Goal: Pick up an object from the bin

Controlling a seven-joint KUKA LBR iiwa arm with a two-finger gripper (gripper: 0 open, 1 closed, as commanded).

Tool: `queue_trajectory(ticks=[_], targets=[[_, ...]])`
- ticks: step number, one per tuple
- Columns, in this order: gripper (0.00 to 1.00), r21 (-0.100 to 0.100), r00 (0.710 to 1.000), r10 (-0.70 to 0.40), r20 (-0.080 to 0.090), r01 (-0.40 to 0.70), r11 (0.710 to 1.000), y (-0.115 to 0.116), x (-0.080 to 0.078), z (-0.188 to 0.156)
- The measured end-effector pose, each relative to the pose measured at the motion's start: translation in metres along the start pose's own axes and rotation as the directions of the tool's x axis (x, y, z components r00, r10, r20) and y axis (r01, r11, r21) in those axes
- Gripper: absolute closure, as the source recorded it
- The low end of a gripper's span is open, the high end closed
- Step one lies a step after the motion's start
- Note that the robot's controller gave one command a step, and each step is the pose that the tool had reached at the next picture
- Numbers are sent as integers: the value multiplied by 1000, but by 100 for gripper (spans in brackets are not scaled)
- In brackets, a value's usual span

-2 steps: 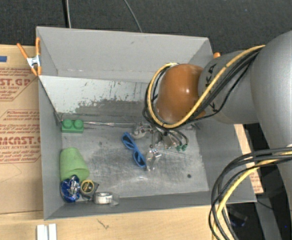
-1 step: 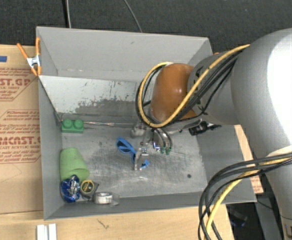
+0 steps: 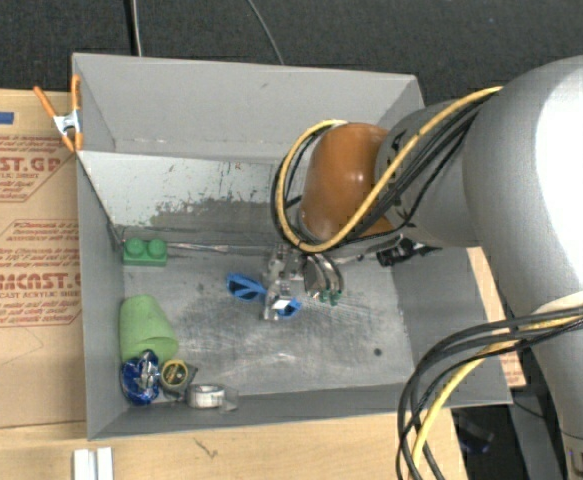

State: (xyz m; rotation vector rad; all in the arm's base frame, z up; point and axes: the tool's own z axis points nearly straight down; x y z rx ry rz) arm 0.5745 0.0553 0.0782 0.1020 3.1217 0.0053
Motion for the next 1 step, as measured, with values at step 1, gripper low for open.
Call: queue_trajectory(ticks=[1], targets=[[100, 2, 1000, -1, -8, 1, 1000, 1, -4, -105]])
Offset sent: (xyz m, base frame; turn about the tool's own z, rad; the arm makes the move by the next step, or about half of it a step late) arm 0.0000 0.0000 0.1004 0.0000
